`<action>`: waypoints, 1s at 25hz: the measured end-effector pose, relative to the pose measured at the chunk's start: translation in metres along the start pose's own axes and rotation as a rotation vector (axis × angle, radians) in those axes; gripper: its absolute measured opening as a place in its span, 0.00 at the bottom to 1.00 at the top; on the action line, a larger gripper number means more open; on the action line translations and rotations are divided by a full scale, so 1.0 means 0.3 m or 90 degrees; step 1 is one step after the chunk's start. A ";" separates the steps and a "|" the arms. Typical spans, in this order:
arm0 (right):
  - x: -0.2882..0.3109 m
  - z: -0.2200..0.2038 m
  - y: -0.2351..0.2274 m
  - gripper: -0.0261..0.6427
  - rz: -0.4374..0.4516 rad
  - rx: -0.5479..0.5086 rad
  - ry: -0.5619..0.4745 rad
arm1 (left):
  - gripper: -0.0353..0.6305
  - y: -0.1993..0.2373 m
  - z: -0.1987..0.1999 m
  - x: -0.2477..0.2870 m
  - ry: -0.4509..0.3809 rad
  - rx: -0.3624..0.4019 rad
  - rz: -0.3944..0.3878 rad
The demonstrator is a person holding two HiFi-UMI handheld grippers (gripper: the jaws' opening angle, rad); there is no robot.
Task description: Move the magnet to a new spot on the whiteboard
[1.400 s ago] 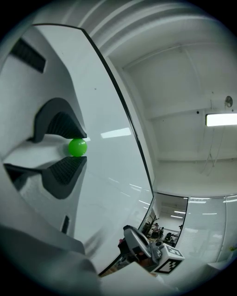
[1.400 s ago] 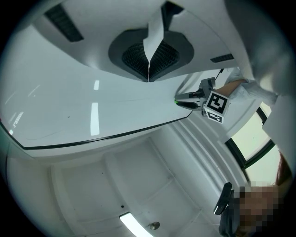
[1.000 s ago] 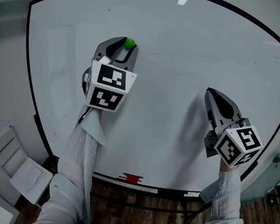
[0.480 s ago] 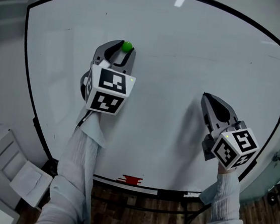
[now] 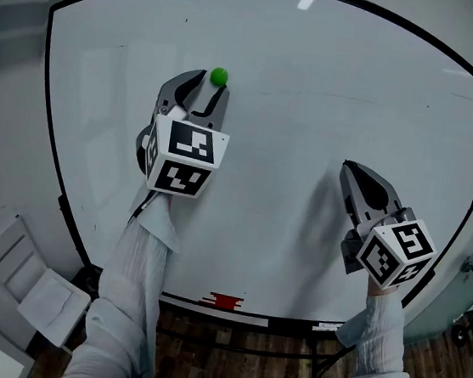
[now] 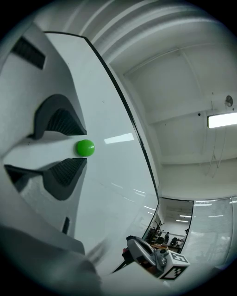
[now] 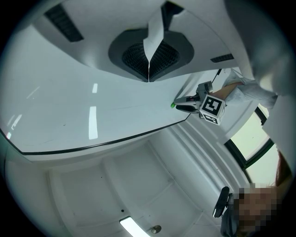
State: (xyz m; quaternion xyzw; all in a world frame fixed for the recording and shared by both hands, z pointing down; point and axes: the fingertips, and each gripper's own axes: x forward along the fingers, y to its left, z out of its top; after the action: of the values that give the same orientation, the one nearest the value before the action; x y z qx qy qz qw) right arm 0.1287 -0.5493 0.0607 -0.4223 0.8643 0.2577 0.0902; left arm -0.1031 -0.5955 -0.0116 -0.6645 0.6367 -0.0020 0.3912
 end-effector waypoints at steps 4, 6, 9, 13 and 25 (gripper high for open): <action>0.003 -0.017 -0.003 0.08 0.003 0.008 0.004 | 0.28 -0.016 -0.005 -0.013 -0.002 -0.015 -0.007; 0.004 -0.026 0.004 0.08 0.004 0.012 0.006 | 0.28 -0.024 -0.013 -0.029 -0.003 -0.024 -0.012; 0.005 -0.041 0.011 0.08 0.003 0.024 0.007 | 0.28 -0.041 -0.033 -0.047 -0.002 -0.039 -0.024; -0.011 -0.072 0.020 0.08 0.002 0.047 0.006 | 0.28 -0.079 -0.073 -0.075 0.005 -0.053 -0.039; -0.083 -0.179 0.037 0.08 -0.005 0.102 0.018 | 0.28 -0.170 -0.170 -0.166 0.020 -0.073 -0.073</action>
State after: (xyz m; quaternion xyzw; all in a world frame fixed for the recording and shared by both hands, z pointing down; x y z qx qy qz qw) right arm 0.1389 -0.5547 0.1198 -0.4211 0.8816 0.1811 0.1124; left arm -0.0951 -0.5857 0.0749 -0.7209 0.6028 0.0019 0.3419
